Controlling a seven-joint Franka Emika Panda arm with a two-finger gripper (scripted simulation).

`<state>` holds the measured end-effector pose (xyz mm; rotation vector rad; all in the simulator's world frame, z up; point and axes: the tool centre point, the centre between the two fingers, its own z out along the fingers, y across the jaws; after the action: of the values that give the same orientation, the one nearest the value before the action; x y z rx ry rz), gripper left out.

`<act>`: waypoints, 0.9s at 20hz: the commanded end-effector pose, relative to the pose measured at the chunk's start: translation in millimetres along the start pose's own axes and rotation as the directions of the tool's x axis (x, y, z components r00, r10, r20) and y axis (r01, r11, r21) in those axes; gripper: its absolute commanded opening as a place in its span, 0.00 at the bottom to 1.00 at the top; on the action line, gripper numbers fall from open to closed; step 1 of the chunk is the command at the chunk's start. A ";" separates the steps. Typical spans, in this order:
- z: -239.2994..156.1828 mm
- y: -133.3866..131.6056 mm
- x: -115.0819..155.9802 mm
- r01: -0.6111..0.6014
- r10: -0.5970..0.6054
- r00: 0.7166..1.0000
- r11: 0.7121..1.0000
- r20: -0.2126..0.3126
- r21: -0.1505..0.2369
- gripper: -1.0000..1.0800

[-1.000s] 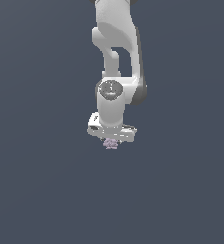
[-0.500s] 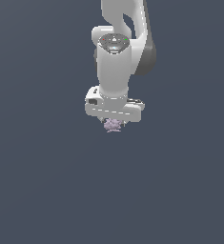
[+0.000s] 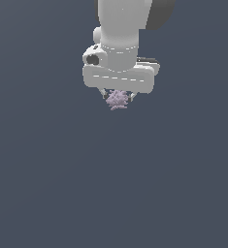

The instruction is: Pick up the object and move it to a goal position.

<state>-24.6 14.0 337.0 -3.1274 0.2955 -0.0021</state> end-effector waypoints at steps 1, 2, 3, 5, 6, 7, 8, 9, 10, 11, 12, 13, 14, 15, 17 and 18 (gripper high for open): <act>-26.9 -0.9 -4.7 0.000 0.000 1.000 1.000 0.001 0.000 0.00; -36.5 -1.3 -6.1 0.000 0.000 1.000 1.000 0.001 0.000 0.00; -45.4 -1.7 -7.3 0.000 0.000 1.000 1.000 0.001 0.000 0.00; -61.4 -2.5 -9.3 0.000 0.000 1.000 1.000 0.001 0.000 0.00; -68.6 -2.8 -10.1 0.000 0.000 1.000 1.000 0.001 0.000 0.00; -75.1 -3.1 -10.8 0.000 0.000 1.000 1.000 0.001 0.000 0.00; -81.1 -3.5 -11.4 0.000 0.000 1.000 1.000 0.001 0.000 0.00; -86.5 -3.8 -12.0 0.000 0.000 1.000 1.000 0.001 0.000 0.00; -91.3 -4.0 -12.4 0.000 0.000 1.000 1.000 0.001 0.000 0.00; -95.5 -4.3 -12.8 0.000 0.000 1.000 1.000 0.001 0.000 0.00; -99.2 -4.5 -13.1 0.000 0.000 1.000 1.000 0.001 0.000 0.00; -102.3 -4.7 -13.3 0.000 0.000 1.000 1.000 0.001 0.000 0.00; -104.9 -4.9 -13.3 0.000 0.000 1.000 1.000 0.001 0.000 0.00; -107.0 -5.0 -13.4 0.000 0.000 1.000 1.000 0.001 0.000 0.00; -109.5 -5.3 -13.3 0.000 0.000 1.000 1.000 0.001 0.000 0.00; -110.1 -5.3 -13.2 0.000 0.000 1.000 1.000 0.001 0.000 0.00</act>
<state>-36.7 21.6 445.4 -3.1275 0.2955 -0.0016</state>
